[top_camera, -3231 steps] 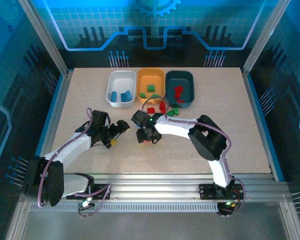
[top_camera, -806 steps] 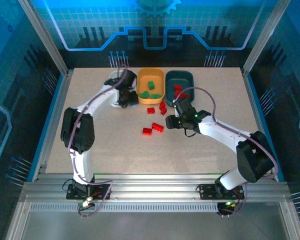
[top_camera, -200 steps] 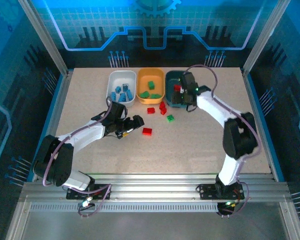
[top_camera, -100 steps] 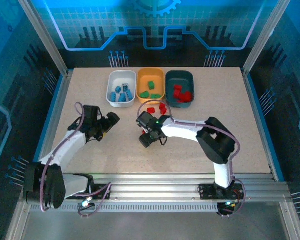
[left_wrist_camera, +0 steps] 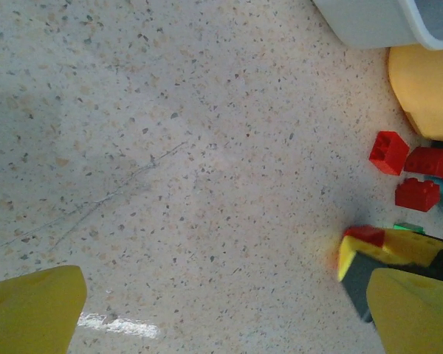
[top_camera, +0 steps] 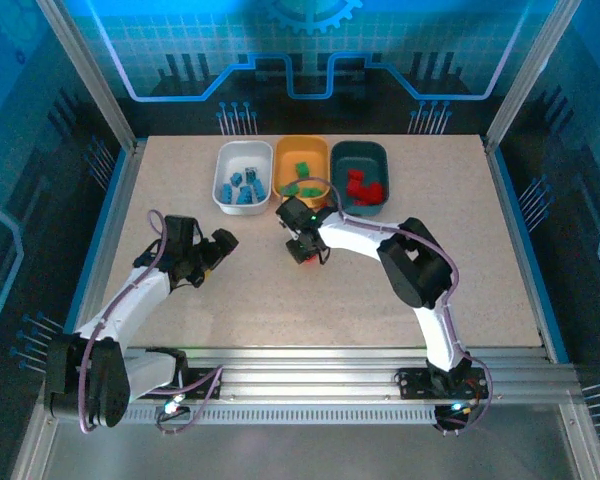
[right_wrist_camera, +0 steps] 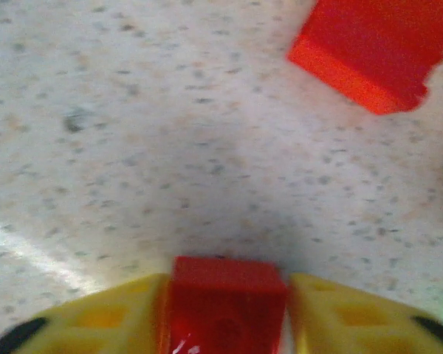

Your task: Sort the legos into containers by color

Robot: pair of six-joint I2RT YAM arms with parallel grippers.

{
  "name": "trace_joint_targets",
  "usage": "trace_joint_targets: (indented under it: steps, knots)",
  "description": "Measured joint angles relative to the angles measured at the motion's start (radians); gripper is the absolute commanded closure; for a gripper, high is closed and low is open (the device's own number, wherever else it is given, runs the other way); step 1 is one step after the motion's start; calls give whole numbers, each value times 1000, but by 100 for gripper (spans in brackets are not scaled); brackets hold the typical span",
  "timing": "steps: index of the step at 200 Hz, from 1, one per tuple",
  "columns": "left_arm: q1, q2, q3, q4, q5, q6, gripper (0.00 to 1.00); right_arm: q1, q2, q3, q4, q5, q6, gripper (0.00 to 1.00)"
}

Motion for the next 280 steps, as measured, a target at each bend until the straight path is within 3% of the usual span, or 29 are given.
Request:
trace_joint_targets:
  steps: [19,58,77,118,142,168,202,218,232,255,280]
  knots:
    - [0,0,0,0,2,0,1,-9,-8,-9,10,-11,4,74]
    - [-2,17,0,19,37,-2,1,-15,-101,-95,19,-58,36,75]
    - [-45,56,6,55,45,-8,1,-44,-185,-113,20,-83,51,75]
    - [-286,284,151,154,69,-26,1,-269,-294,-55,46,-126,86,74]
    - [-370,391,226,225,89,-47,1,-420,-208,52,43,-132,116,74]
    - [-410,440,259,261,99,-61,1,-508,-67,188,14,-163,142,70]
    - [-418,443,256,285,103,-78,1,-539,69,360,-65,-200,147,64]
    - [-418,443,255,285,104,-78,1,-539,97,426,-100,-212,143,49]
    - [-418,443,255,285,105,-77,1,-539,95,447,-115,-217,139,47]
    - [-418,442,256,278,105,-71,1,-539,64,426,-118,-217,137,46]
    - [-418,424,256,254,101,-56,1,-534,-41,288,-96,-208,138,46]
